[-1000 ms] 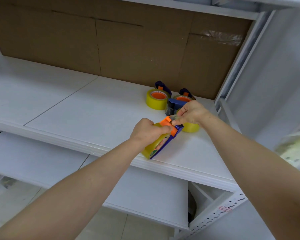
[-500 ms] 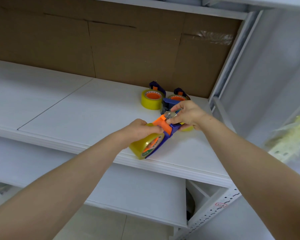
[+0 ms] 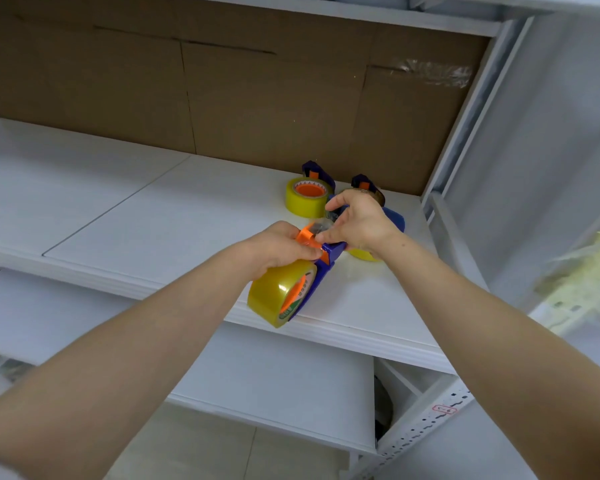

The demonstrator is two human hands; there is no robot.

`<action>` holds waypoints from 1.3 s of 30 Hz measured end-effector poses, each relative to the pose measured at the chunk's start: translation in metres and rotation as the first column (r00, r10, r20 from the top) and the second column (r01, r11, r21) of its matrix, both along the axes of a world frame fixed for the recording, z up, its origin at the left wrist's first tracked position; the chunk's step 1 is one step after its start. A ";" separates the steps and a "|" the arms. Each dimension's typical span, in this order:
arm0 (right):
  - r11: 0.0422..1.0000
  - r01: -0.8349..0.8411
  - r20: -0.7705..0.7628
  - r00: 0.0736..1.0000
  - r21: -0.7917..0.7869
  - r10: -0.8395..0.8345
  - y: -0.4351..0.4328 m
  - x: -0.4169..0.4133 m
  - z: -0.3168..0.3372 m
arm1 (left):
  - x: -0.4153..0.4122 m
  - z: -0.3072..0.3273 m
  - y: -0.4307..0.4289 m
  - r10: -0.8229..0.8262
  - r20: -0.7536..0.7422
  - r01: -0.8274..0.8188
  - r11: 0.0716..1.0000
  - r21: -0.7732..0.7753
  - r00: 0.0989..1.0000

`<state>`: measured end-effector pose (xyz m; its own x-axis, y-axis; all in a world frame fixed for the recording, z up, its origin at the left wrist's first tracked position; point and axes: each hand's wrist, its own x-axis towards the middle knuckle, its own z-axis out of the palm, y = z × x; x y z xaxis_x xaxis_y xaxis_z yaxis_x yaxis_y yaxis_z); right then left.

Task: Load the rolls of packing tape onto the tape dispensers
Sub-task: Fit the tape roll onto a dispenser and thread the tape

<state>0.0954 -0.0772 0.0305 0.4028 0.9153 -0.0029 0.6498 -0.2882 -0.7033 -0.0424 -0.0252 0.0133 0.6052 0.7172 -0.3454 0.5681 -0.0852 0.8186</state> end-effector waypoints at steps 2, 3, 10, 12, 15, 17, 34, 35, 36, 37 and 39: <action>1.000 -0.001 -0.014 1.000 0.003 0.001 0.000 -0.002 0.000 | 0.000 -0.001 -0.001 0.020 -0.006 -0.020 1.000 0.016 1.000; 1.000 -0.002 -0.016 1.000 0.002 0.002 -0.001 -0.004 0.000 | 0.000 -0.002 0.000 0.026 0.002 -0.026 0.999 0.020 1.000; 0.998 0.014 -0.111 0.994 0.053 -0.008 -0.009 -0.003 0.004 | -0.006 -0.008 0.005 0.117 -0.092 -0.105 0.986 0.126 0.989; 0.997 0.043 -0.148 0.988 0.068 -0.032 -0.009 0.000 0.005 | -0.012 -0.007 0.005 0.121 -0.102 -0.122 0.992 -0.008 0.987; 0.995 0.061 -0.194 0.980 0.082 -0.044 -0.008 0.002 0.005 | -0.018 -0.007 0.007 0.092 -0.120 -0.101 0.992 -0.070 0.988; 0.993 0.062 -0.210 0.977 0.102 -0.039 -0.006 0.002 0.005 | -0.021 -0.006 0.007 0.088 -0.098 -0.097 0.992 -0.085 0.991; 0.946 0.220 0.317 0.903 0.239 -0.290 0.008 0.009 -0.017 | -0.019 -0.010 -0.020 0.107 0.356 -0.047 0.983 -0.175 0.928; 0.940 0.228 0.331 0.892 0.255 -0.307 0.008 0.010 -0.018 | -0.018 -0.011 -0.018 0.117 0.351 -0.056 0.983 -0.177 0.929; 0.934 0.235 0.340 0.884 0.270 -0.321 0.008 0.010 -0.019 | -0.017 -0.011 -0.017 0.109 0.342 -0.050 0.983 -0.176 0.933; 0.928 0.239 0.356 0.873 0.286 -0.334 0.008 0.011 -0.018 | -0.017 -0.012 -0.016 0.098 0.335 -0.041 0.984 -0.174 0.937; 0.920 0.224 0.419 0.838 0.321 -0.350 0.007 0.012 -0.017 | -0.018 -0.012 -0.015 0.094 0.337 -0.036 0.984 -0.173 0.937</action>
<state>0.1075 -0.0703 0.0131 0.5440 0.7019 0.4598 0.8300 -0.3697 -0.4177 -0.0603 -0.0406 0.0010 0.6612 0.7110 -0.2395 0.2506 0.0916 0.9638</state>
